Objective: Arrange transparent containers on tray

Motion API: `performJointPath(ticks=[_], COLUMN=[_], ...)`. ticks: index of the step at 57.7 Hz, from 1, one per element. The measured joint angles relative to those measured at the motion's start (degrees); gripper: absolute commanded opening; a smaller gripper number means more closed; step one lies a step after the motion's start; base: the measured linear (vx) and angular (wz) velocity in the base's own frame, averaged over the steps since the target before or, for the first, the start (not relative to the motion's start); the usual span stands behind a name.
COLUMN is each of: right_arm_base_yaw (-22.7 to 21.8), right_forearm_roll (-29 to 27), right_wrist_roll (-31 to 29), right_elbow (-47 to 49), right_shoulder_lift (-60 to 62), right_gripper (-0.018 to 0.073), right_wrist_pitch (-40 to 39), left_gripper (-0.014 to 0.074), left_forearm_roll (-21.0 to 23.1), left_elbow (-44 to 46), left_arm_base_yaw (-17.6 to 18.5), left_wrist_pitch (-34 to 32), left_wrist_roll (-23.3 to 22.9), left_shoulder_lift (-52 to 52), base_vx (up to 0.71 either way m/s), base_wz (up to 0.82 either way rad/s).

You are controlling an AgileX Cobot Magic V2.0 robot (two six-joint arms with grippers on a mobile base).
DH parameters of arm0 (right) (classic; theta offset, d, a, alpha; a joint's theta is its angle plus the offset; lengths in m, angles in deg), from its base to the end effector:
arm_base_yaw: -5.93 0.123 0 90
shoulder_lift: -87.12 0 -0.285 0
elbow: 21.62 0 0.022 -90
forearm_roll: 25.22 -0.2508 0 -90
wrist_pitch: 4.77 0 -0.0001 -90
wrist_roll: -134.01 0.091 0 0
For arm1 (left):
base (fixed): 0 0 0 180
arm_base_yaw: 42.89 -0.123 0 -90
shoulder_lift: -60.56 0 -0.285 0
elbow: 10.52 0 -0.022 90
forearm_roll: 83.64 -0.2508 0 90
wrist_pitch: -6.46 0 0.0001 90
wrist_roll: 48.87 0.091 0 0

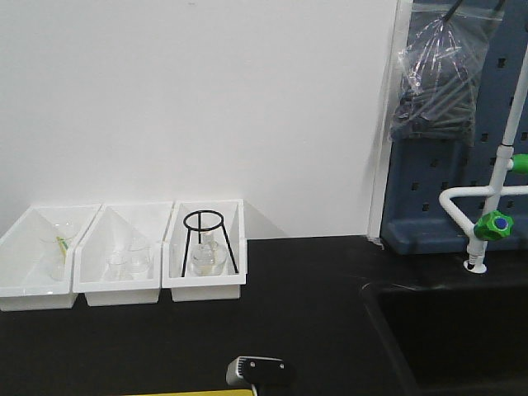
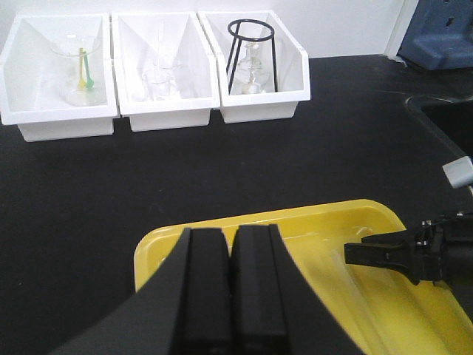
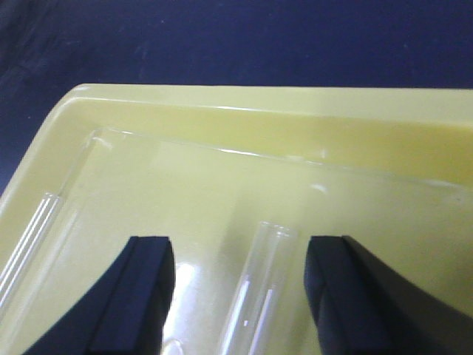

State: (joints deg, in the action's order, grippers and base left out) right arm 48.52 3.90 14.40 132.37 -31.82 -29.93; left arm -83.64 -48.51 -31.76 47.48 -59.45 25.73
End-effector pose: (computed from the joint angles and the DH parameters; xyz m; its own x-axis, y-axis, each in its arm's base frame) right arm 0.2633 0.2675 0.1316 -0.7684 0.0297 -0.6393 -0.4381 0.7037 0.5593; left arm 0.0808 -0.0159 0.3440 -0.4253 -0.1035 -0.8991 0.1169 0.9788 -0.1679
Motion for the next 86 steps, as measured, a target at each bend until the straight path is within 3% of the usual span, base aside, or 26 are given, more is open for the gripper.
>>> performJointPath(ticks=[5,9,20,25,34,45,61,72,86], right_arm_base_yaw=[0.0,0.0,0.0,0.0,0.0,0.0,0.0,0.0,0.0], right_forearm_roll=[0.0,0.1,3.3,7.8,16.6,20.7,23.8,28.0,28.7], right_wrist_roll=[0.0,0.0,-2.4,-5.2,-8.3,-10.5,-12.4,-12.5,-12.7], right_elbow=[0.0,0.0,-0.1,-0.1,-0.1,-3.0,-17.7,-19.0,-19.0], right_shoulder_lift=[0.0,0.2,6.7,13.5,28.8,45.9,67.4,69.1,69.1], right_gripper=[0.0447,0.0372,-0.0015,-0.0013,-0.0013,-0.0011,-0.0011,-0.0011,-0.0011], right_wrist_pitch=[-1.7,-3.2,-1.0,3.9,19.8,34.1,34.0,34.4,34.4], left_gripper=[-0.0006,-0.0006,-0.0006,-0.0006,-0.0006,-0.0006,-0.0006,-0.0006,-0.0006], left_forearm_roll=[0.0,0.0,-0.7,-1.3,-1.3,-0.4,3.0,2.8,2.8], left_elbow=[0.0,0.0,-0.7,-2.1,-4.5,-6.5,-9.9,-10.4,-10.4], left_arm_base_yaw=[0.0,0.0,0.0,0.0,0.0,0.0,0.0,0.0,0.0], left_wrist_pitch=[0.0,0.1,0.3,1.7,4.3,4.7,5.5,5.6,5.8], left_wrist_roll=[0.0,0.0,0.5,1.6,3.6,7.6,11.9,12.0,12.1], left_shoulder_lift=[0.0,0.0,0.3,0.3,0.3,3.7,19.9,22.6,22.6], base_vx=[0.00,0.00,0.00,0.00,0.00,0.00,0.00,0.00,0.00], base_wz=[0.00,0.00,0.00,0.00,0.00,0.00,0.00,0.00,0.00])
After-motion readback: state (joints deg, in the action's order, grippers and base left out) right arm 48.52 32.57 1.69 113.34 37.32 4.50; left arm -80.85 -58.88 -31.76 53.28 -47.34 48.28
